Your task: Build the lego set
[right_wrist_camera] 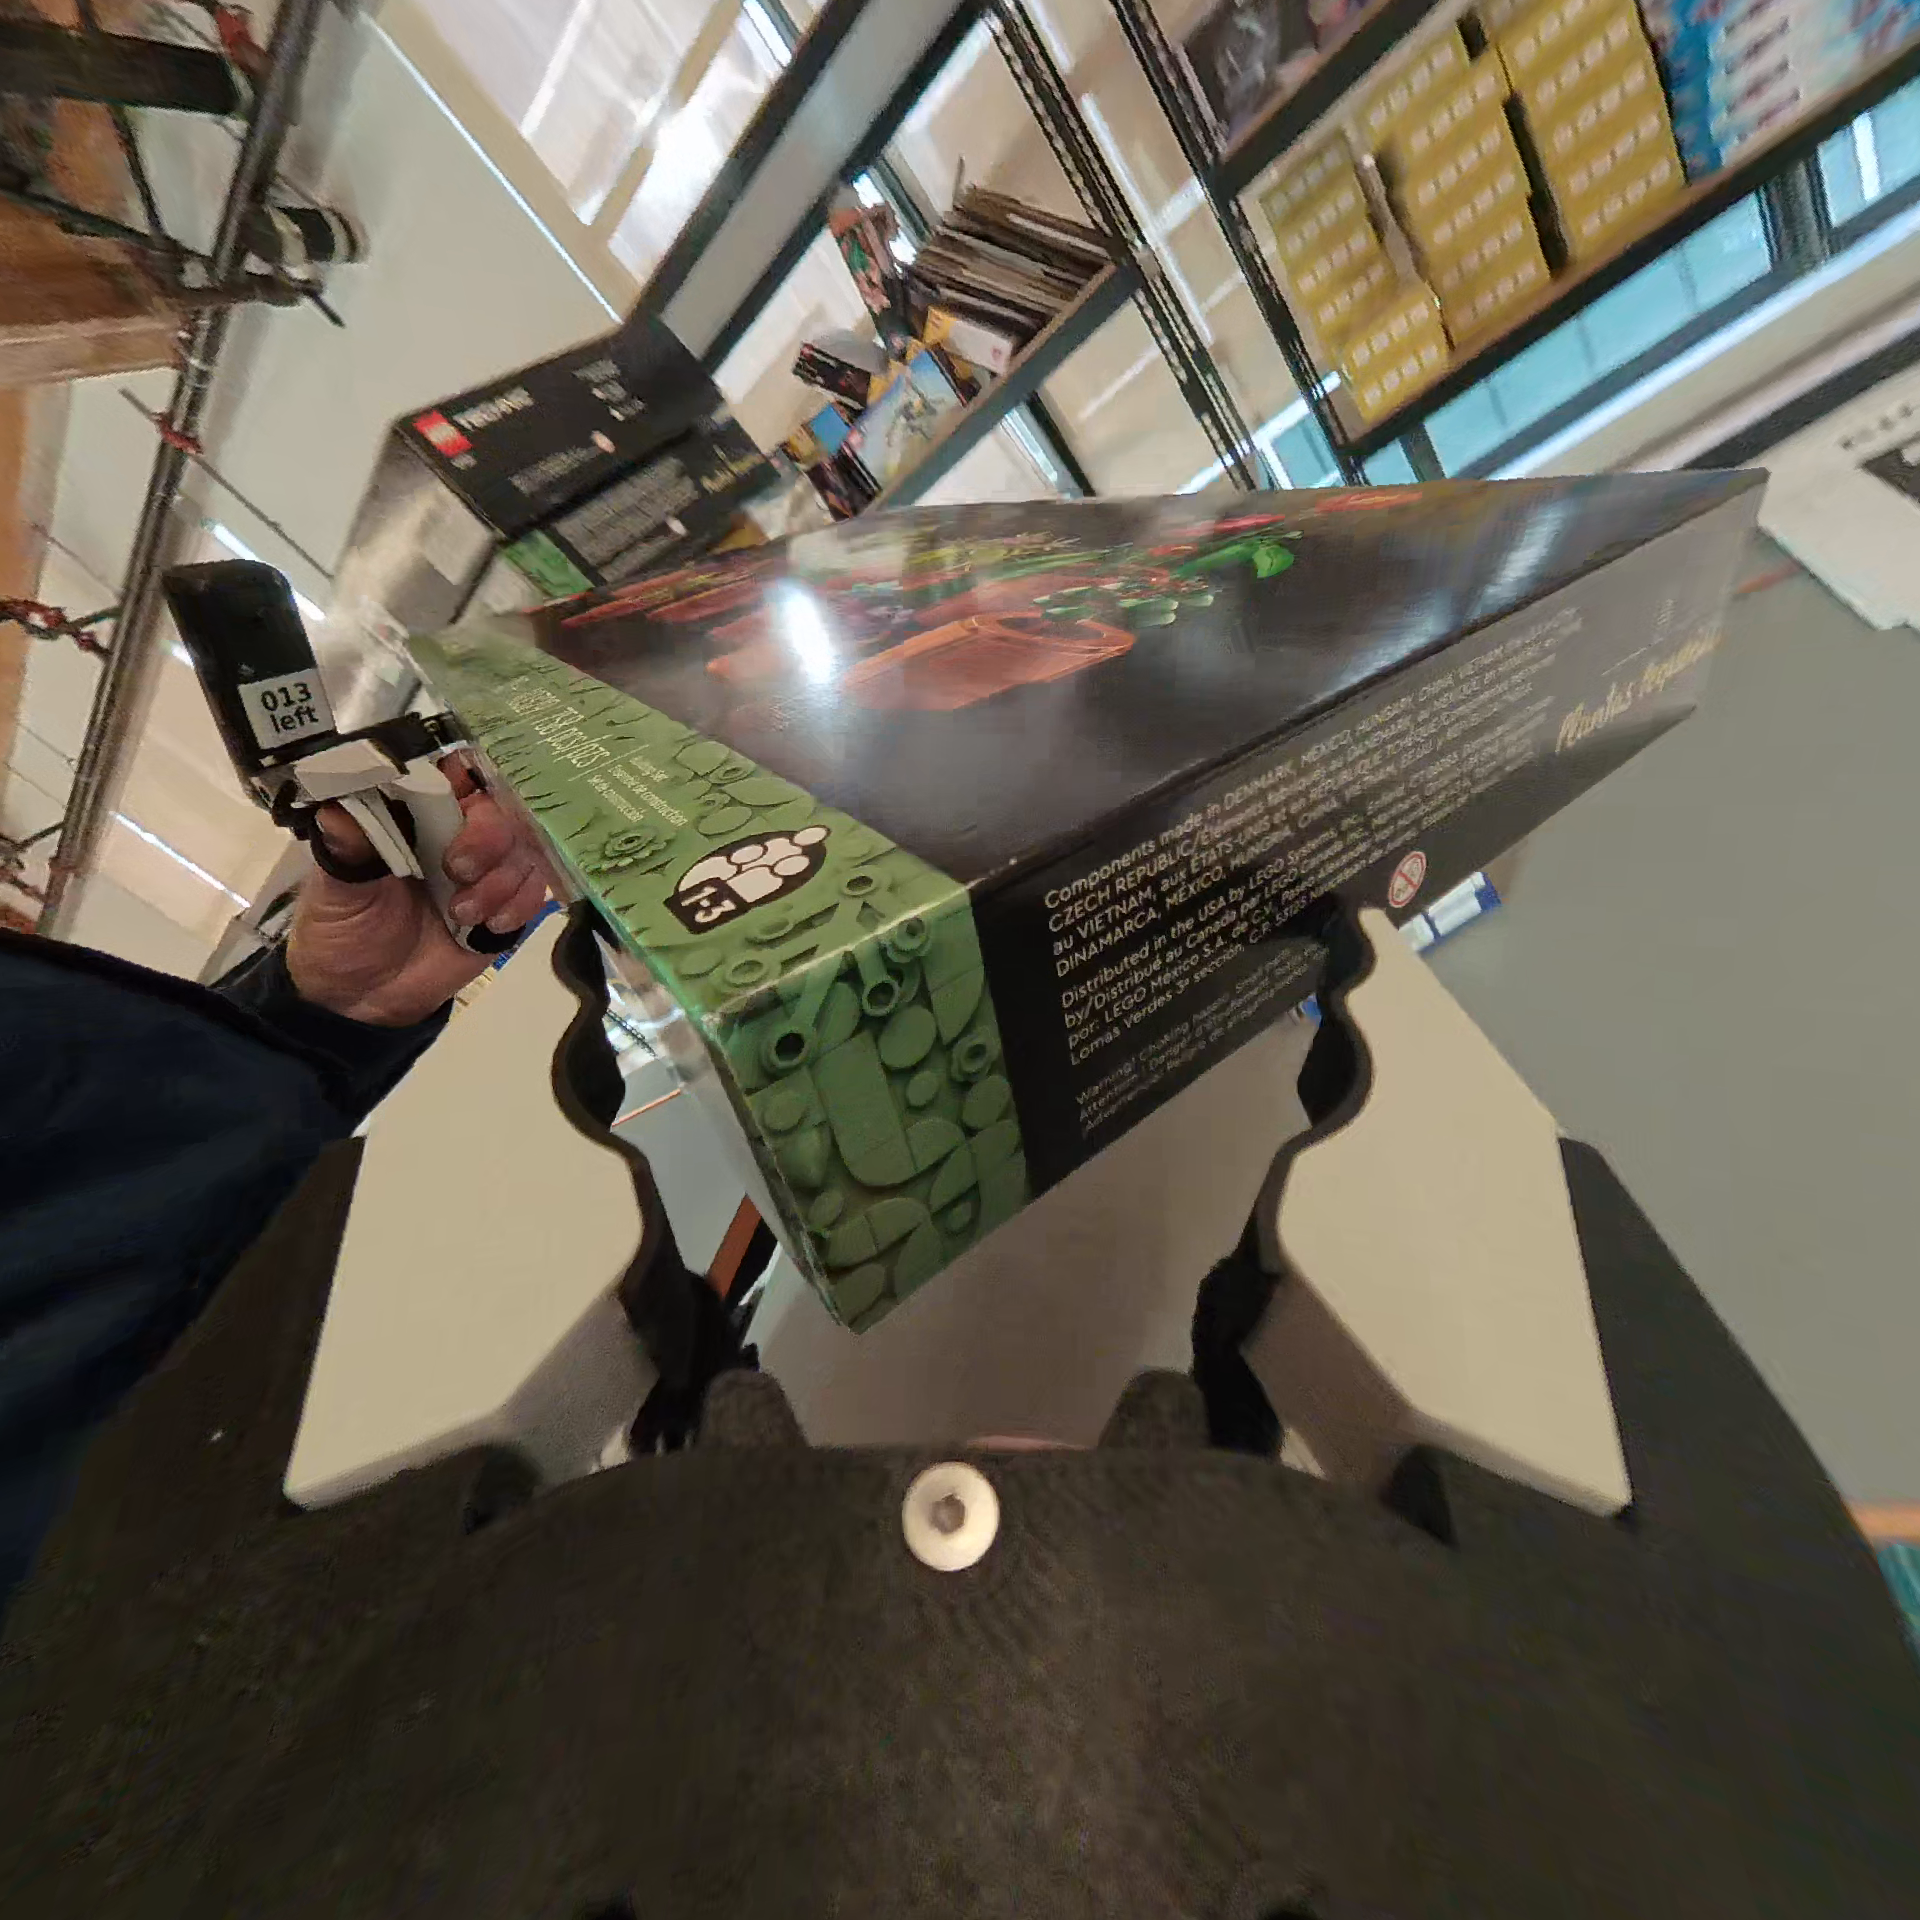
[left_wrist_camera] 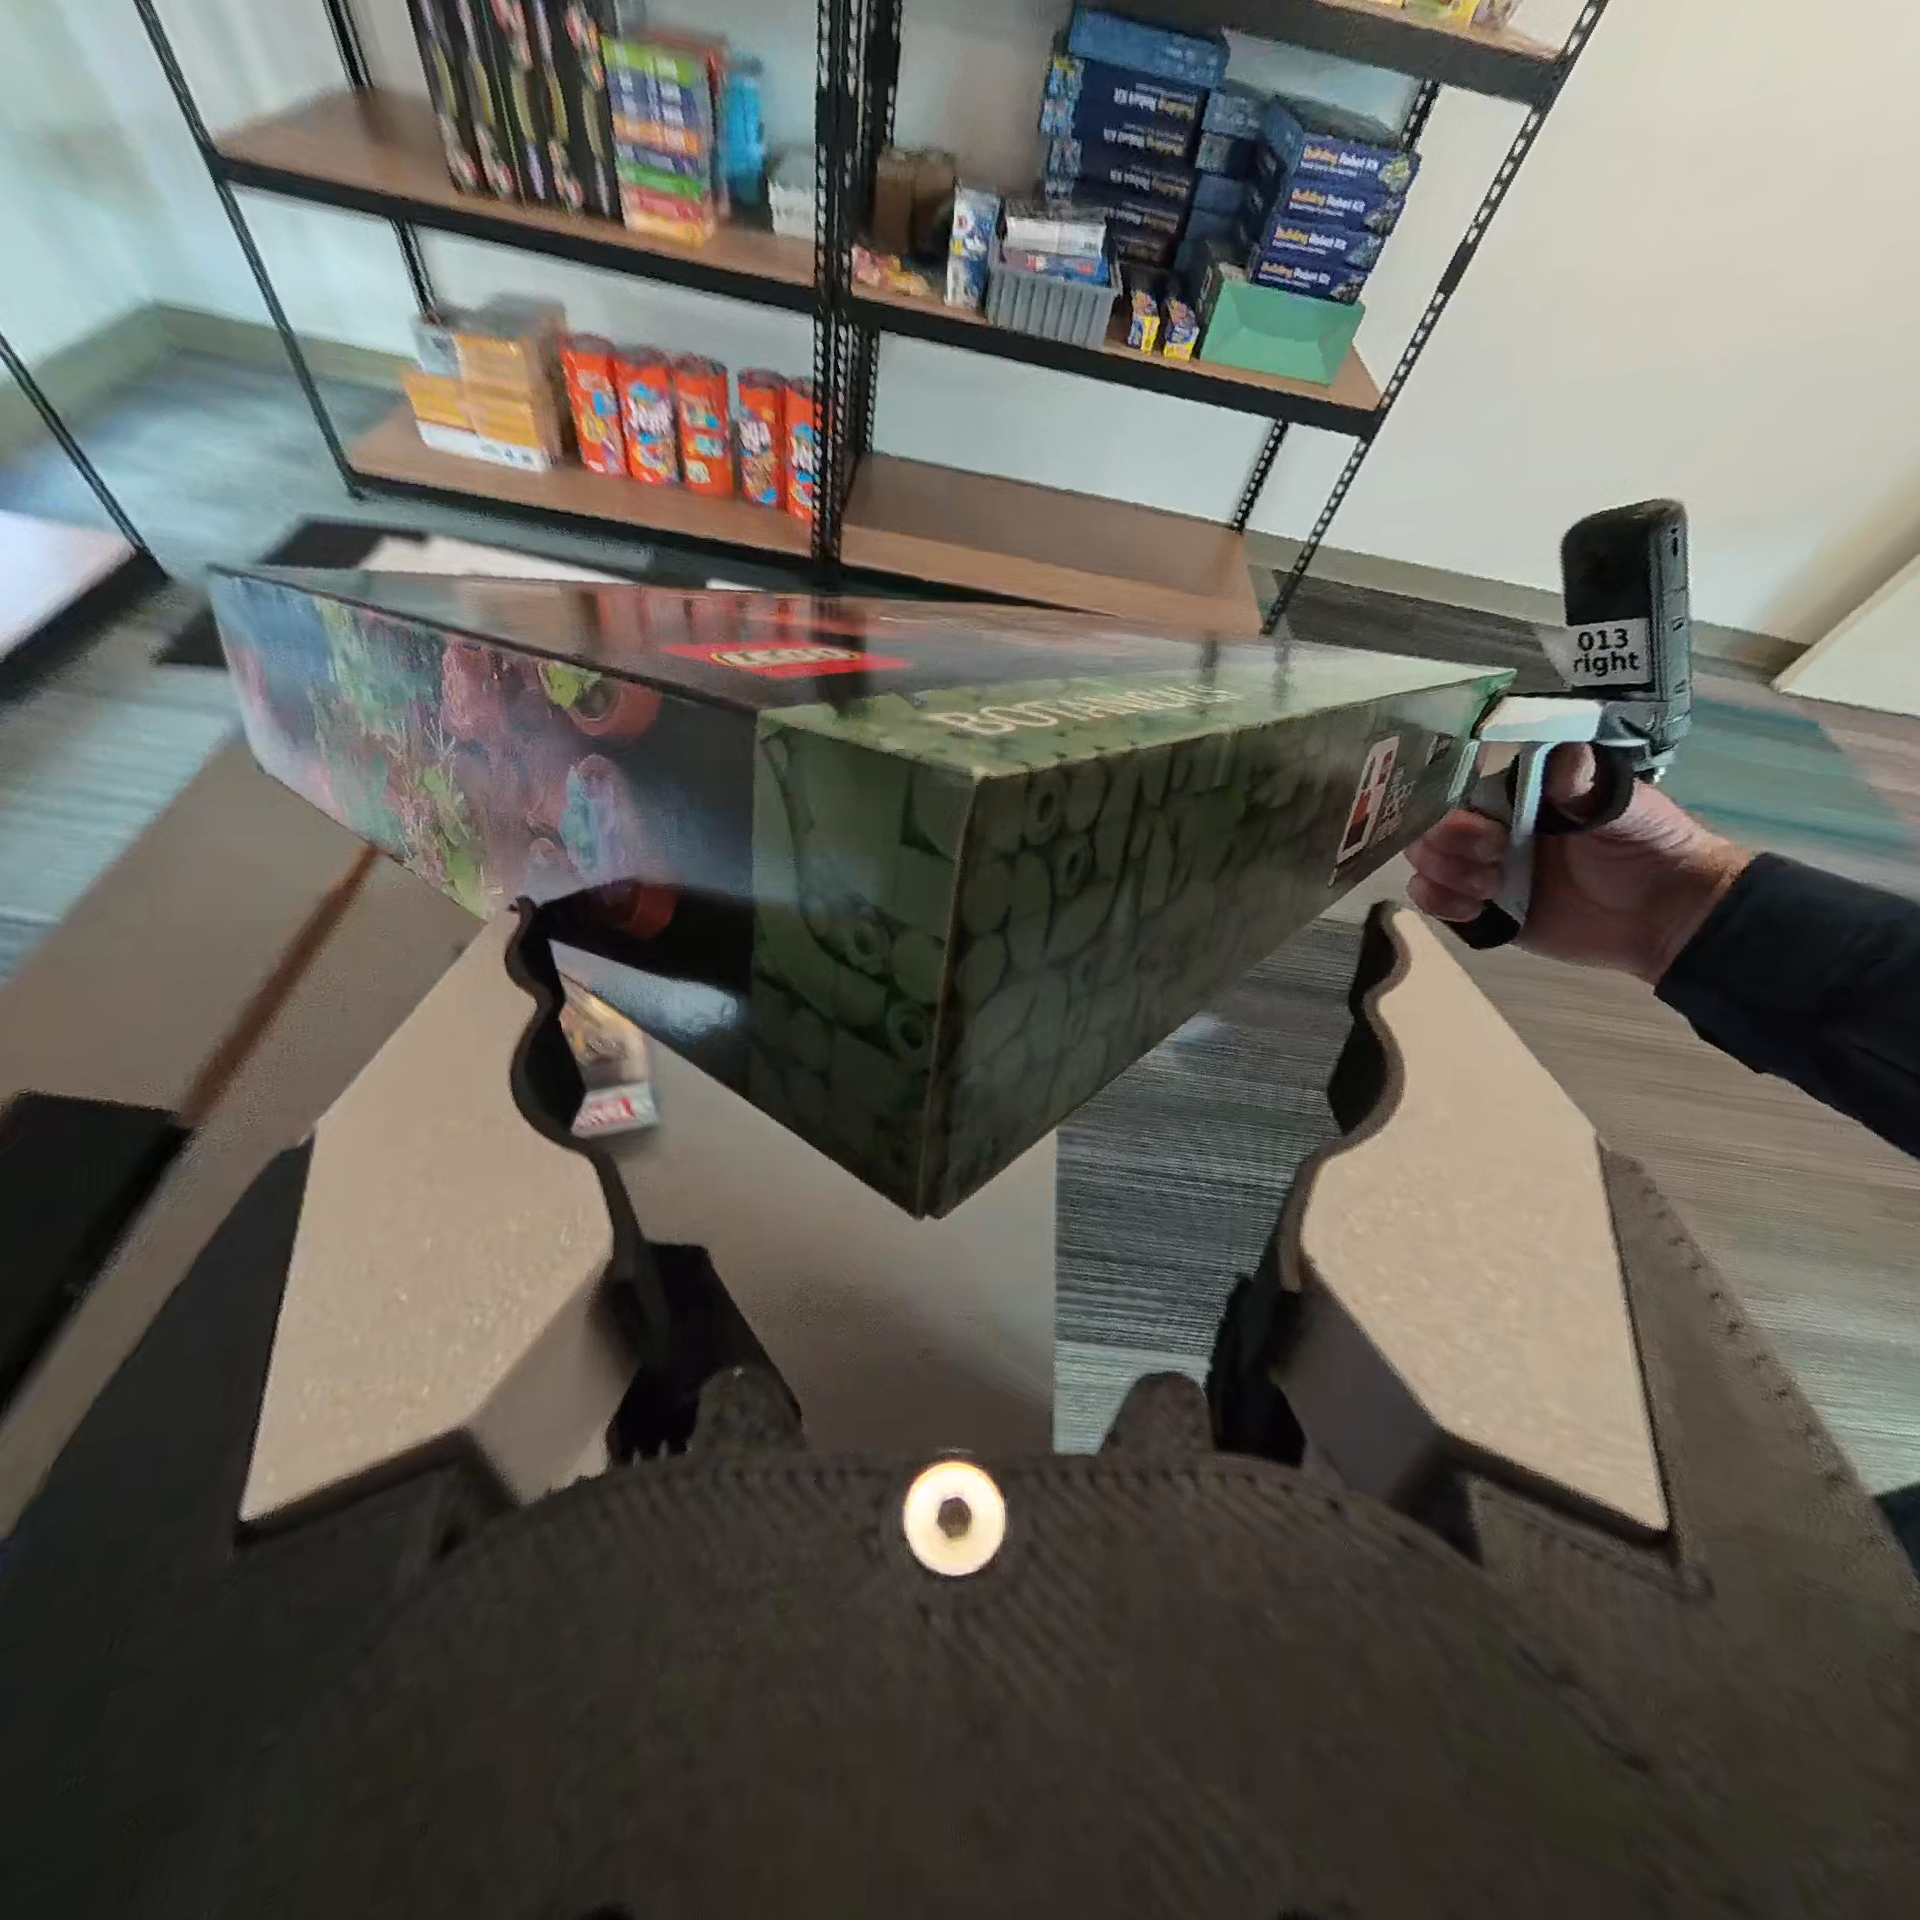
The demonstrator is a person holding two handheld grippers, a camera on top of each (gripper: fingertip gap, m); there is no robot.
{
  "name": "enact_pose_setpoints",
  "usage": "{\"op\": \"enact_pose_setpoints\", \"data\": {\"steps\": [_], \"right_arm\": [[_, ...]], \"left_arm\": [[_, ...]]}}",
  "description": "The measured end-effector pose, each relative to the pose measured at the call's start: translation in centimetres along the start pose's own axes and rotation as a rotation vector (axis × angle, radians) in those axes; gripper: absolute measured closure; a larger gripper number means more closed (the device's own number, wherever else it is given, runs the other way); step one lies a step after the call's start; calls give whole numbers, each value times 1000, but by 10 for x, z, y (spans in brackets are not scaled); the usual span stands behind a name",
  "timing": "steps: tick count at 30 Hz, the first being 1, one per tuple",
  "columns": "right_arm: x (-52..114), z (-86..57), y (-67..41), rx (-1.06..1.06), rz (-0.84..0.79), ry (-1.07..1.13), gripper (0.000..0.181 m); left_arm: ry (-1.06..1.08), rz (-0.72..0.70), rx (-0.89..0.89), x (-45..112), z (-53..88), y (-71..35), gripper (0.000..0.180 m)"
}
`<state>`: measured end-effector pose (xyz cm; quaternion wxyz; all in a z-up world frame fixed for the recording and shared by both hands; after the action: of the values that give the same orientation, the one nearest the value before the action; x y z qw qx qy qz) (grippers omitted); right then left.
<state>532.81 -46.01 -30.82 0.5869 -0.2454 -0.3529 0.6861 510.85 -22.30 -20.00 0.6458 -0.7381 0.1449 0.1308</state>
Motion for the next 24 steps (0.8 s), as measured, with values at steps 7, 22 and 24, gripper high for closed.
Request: {"op": "enact_pose_setpoints", "data": {"steps": [7, 22, 24], "right_arm": [[1, -49, 71, 143, 80, 91, 45], [9, -97, 159, 203, 324, 213, 94], [3, -96, 170, 220, 371, 204, 94]], "left_arm": [[-3, 89, -104, 28, 19, 92, 39], [-21, 369, -413, 22, 65, 275, 77], [6, 374, -442, 17, 60, 282, 80]]}}
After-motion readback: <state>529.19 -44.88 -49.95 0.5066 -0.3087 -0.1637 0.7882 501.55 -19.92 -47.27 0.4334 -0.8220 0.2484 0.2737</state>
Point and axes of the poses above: each gripper's, where its closed fingertips meet, x out along the fingers, y out of its underside, z = x × y across the jaws, the point moved 5 cm from there along -x, back along the fingers, and after that the axes turned 5 degrees about -y, right-handed, at the moved point
